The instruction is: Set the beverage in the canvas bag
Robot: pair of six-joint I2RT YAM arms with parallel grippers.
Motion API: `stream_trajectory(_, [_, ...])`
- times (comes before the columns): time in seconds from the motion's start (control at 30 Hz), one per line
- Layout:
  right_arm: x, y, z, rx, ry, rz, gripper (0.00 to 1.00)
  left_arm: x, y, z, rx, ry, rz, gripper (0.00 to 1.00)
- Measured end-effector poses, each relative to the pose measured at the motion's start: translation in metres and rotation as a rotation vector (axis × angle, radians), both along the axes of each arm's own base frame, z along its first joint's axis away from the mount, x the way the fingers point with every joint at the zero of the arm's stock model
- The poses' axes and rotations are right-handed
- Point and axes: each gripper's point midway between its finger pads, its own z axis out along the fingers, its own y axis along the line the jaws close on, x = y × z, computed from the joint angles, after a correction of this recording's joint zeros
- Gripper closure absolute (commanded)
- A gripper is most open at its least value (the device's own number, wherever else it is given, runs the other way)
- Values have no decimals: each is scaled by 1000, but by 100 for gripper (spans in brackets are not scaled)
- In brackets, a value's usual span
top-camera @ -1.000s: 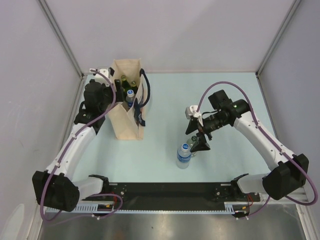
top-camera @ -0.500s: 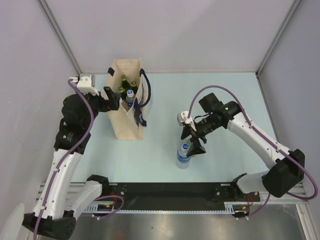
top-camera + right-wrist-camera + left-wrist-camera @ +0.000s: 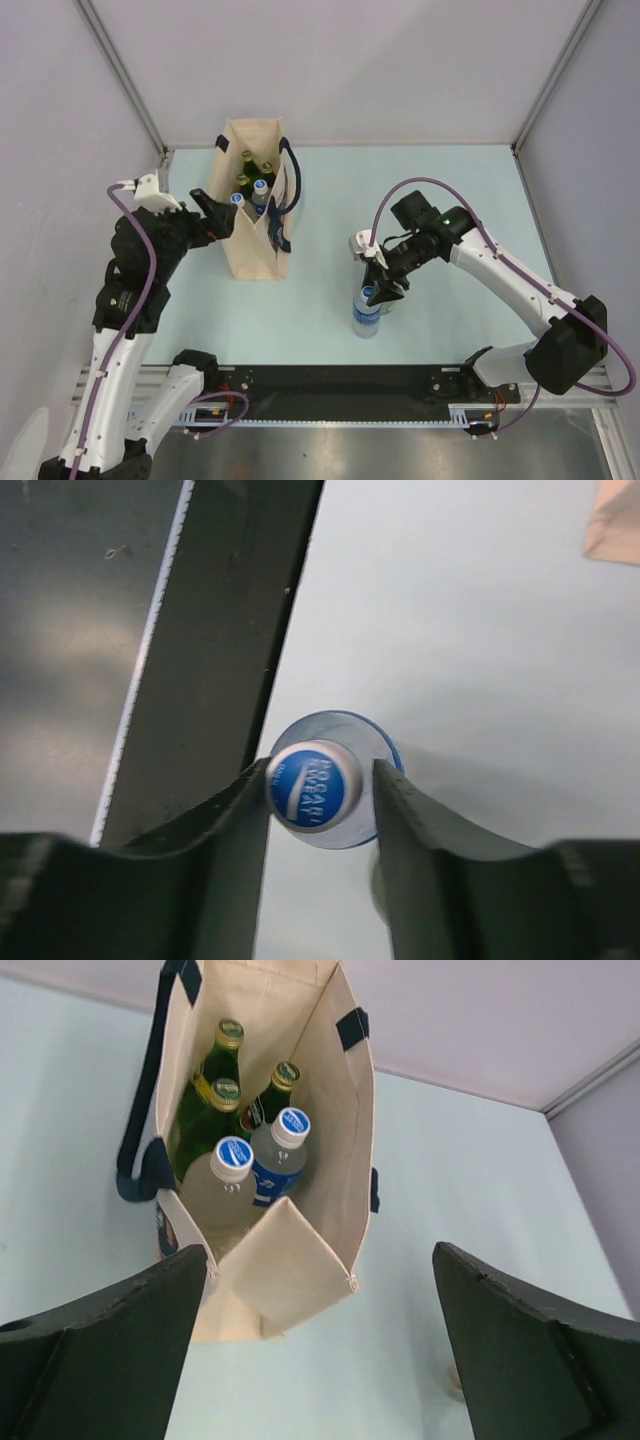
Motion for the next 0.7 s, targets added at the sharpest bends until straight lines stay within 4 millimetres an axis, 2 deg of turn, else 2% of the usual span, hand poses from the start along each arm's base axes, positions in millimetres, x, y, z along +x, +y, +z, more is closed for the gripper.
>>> stream_trajectory(0.03, [3, 2, 1, 10, -15, 1, 73, -2, -1, -3, -33, 23, 10, 0])
stream_trajectory(0.07, [6, 4, 2, 22, -31, 1, 79, -3, -1, -6, -57, 42, 18, 0])
stream_trajectory(0.1, [7, 5, 2, 26, -39, 3, 97, -3, -2, -9, -92, 67, 31, 0])
stream_trajectory(0.13, [7, 5, 3, 28, -41, 4, 100, -5, -3, -13, -127, 94, 43, 0])
stream_trajectory(0.43, [11, 5, 11, -11, -6, -42, 100, -10, -16, -43, -466, 334, 163, 0])
stream_trajectory(0.53, [21, 12, 28, -5, 2, -81, 100, -3, -21, -54, -539, 407, 202, 0])
stream_trajectory(0.7, [44, 28, 73, 57, -39, -156, 100, 13, -24, -79, -589, 525, 289, 4])
